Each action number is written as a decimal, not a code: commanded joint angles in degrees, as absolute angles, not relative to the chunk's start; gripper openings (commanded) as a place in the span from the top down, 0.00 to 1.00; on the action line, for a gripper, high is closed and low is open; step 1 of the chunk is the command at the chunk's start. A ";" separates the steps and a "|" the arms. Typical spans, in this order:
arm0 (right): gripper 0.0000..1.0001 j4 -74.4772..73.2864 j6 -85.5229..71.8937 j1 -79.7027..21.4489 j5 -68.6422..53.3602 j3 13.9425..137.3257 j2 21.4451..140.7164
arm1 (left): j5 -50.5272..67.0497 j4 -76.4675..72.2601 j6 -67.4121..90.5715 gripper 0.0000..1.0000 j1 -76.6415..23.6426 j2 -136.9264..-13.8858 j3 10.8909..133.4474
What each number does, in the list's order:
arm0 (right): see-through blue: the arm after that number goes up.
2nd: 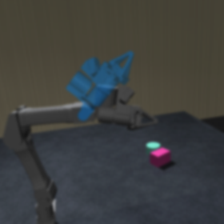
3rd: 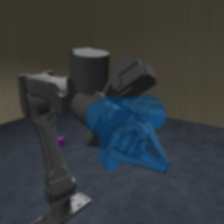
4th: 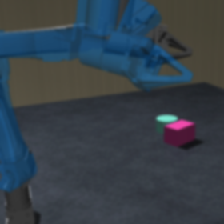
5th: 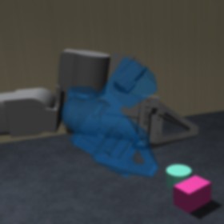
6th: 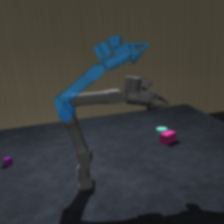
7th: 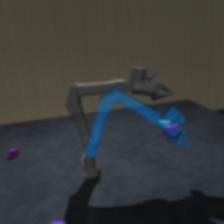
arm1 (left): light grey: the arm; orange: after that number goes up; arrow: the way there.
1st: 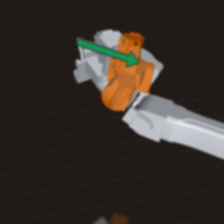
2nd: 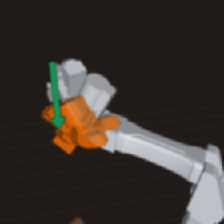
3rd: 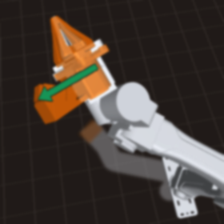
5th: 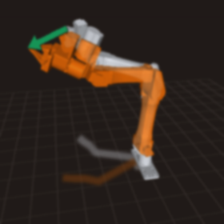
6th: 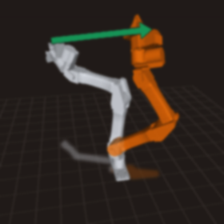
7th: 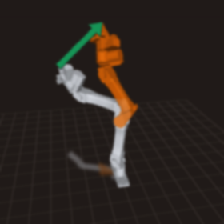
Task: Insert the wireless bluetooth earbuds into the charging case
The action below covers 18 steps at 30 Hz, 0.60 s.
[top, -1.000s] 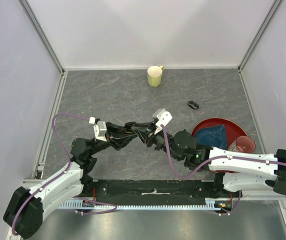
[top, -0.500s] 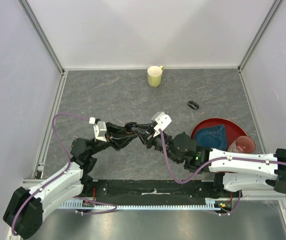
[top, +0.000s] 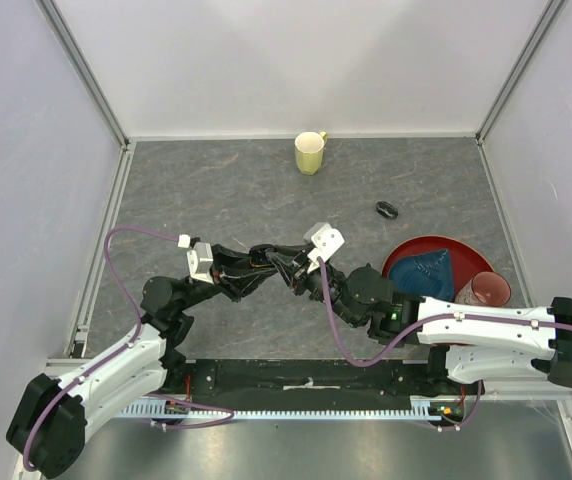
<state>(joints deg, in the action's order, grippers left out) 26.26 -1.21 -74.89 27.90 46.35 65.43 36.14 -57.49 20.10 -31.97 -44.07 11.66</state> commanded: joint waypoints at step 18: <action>1.00 17.84 -0.79 -76.20 24.70 50.18 66.09 | 33.49 -62.75 20.92 0.98 -32.08 -43.24 13.18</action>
